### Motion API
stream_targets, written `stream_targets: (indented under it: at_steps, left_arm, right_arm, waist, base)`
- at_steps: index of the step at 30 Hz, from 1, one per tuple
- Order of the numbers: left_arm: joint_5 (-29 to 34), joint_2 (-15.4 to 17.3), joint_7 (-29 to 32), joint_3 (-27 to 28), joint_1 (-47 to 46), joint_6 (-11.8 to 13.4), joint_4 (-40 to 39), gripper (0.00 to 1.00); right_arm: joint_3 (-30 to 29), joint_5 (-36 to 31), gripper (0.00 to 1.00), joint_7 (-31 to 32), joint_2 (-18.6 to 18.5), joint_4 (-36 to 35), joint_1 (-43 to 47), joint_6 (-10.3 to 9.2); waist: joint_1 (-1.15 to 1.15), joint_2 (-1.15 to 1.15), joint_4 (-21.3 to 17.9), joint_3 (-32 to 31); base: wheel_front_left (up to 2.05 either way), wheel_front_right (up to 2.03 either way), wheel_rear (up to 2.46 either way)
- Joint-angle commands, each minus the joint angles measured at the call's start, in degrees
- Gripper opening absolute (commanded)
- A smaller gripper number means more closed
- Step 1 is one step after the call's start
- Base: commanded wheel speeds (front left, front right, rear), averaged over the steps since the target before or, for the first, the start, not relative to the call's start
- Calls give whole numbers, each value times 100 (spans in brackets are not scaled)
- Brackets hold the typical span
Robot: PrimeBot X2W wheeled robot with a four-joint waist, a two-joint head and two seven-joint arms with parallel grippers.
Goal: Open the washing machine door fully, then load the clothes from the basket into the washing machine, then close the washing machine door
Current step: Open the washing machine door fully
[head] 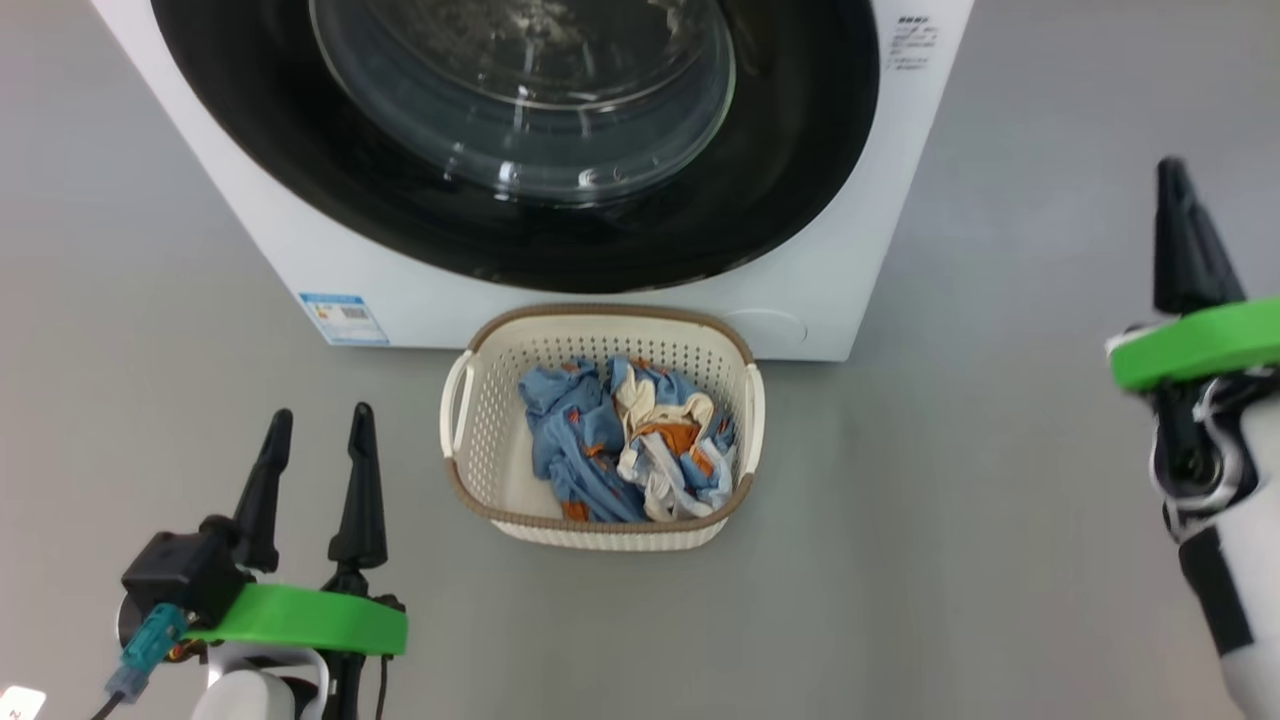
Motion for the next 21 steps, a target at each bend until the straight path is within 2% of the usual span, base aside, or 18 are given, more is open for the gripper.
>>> stream_targets:
  at_steps: [1, 4, 5, 10, 16, 21]
  left_arm:
    - [84, 77, -37, 195, -255, -51, -173, 100]
    - [91, 47, -37, 194, -332, -68, -198, 100]
    - [91, 47, -37, 194, -332, -68, -198, 100]
    - [92, -1, -37, 228, -461, -97, -254, 100]
    - [89, -63, -37, 211, -593, -120, -316, 100]
    - [73, -89, -37, 201, -647, -128, -359, 100]
  right_arm:
    - [87, 425, 0, -47, -108, -83, -345, 32]
    - [95, 1004, 0, 70, -182, -32, -624, 32]
    - [95, 1004, 0, 70, -182, -32, -624, 32]
    - [184, 1881, 0, 569, -384, 174, -1248, 32]
    - [511, 2509, 0, 1209, -584, 387, -1949, 32]
    - [700, 2721, 0, 1447, -744, 577, -2387, 32]
  waist:
    - [0, 0, 139, 236]
    - [0, 0, 197, 381]
    - [0, 0, 197, 381]
    - [0, 0, 282, 643]
    - [0, 0, 384, 939]
    - [0, 0, 438, 1116]
  base:
    - [0, 0, 0]
    - [0, 0, 0]
    - [0, 0, 0]
    - [0, 0, 0]
    - [0, 0, 0]
    - [0, 0, 0]
